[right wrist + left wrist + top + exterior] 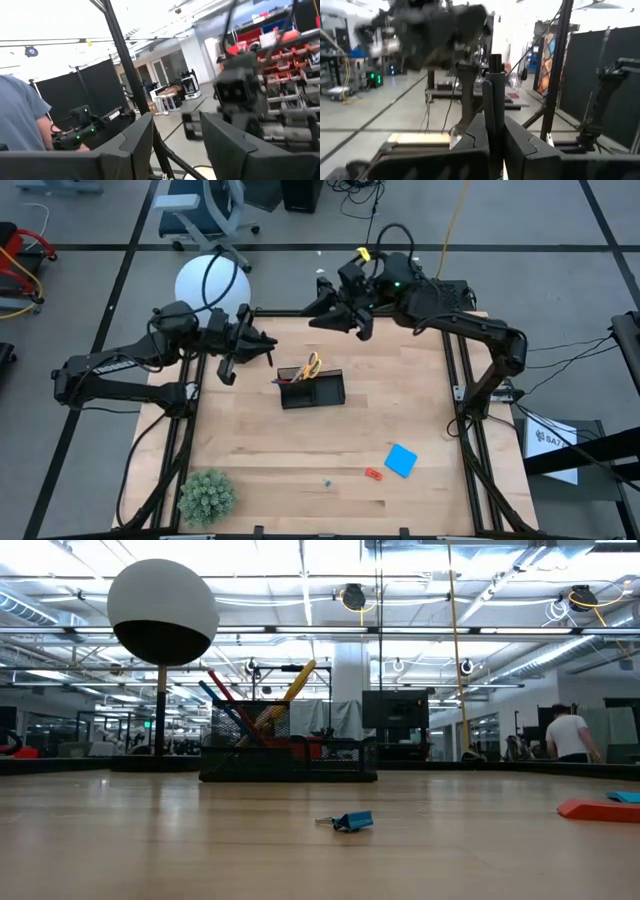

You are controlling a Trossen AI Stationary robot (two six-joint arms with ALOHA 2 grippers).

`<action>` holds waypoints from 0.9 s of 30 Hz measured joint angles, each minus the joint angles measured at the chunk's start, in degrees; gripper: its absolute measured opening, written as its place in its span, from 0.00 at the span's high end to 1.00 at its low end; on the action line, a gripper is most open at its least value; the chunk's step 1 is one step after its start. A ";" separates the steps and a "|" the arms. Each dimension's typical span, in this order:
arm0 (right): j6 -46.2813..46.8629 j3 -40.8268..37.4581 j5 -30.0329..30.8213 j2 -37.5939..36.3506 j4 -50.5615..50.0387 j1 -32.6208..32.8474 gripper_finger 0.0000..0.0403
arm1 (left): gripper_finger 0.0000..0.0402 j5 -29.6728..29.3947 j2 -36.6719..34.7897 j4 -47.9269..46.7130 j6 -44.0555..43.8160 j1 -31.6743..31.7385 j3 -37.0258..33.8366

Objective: Pick and place office supplies into organizer
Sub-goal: Put the black pen into the black organizer

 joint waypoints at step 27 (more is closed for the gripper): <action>-0.02 0.00 5.84 -1.65 -3.68 3.40 0.61 | 0.97 -8.57 0.06 33.50 -7.91 3.97 -30.90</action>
